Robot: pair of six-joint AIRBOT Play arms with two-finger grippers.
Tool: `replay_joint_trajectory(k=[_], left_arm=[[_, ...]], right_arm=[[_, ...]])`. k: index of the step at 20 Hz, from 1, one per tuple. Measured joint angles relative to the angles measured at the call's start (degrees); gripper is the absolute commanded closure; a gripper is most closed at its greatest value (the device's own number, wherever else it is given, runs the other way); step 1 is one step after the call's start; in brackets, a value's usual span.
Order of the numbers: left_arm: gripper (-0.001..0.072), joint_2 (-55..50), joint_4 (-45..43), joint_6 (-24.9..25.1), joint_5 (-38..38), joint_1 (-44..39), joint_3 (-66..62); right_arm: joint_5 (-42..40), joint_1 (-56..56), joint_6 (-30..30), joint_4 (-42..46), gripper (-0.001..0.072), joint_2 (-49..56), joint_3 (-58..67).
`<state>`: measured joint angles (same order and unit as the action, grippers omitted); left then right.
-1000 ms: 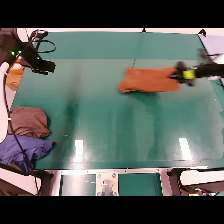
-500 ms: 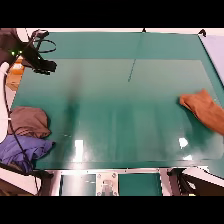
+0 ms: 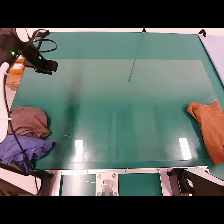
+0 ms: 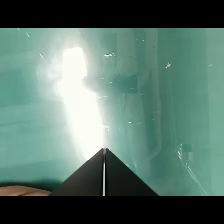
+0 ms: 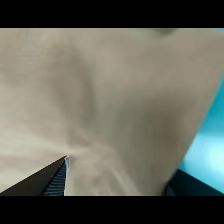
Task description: Fold the shirts.
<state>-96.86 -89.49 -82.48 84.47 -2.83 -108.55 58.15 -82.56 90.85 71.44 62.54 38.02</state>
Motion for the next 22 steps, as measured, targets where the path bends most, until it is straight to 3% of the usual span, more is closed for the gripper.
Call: replay_joint_trajectory(k=[1,3,5,8,13,17,22], left_arm=[[0.0680,0.00,0.00,0.00,-0.07,0.00,-0.02],[0.0680,0.00,0.02,0.02,-0.66,0.00,0.00],[0.0681,0.02,0.04,0.04,-1.07,0.00,0.00],[0.0681,0.15,0.66,-0.09,-0.09,0.02,0.11],[0.0681,3.04,8.39,-1.33,2.73,-1.62,6.56],[0.0681,15.17,11.37,-3.87,-0.96,-5.44,24.46],[0.0680,35.89,12.55,-10.54,-5.60,-9.22,49.46]], right_arm=[[2.49,-0.22,0.09,1.07,0.0165,-0.07,2.05],[9.31,-0.35,2.93,4.22,0.0441,-0.20,8.22],[15.89,1.11,6.36,4.96,0.0666,-0.26,15.41],[19.50,9.62,9.05,1.20,0.0693,-0.33,24.02],[14.60,35.98,6.91,-3.34,0.0694,-0.33,28.11],[12.83,57.18,4.52,-3.65,0.0694,-1.16,21.64],[8.24,80.06,4.42,-3.87,0.0692,-4.11,9.62]])
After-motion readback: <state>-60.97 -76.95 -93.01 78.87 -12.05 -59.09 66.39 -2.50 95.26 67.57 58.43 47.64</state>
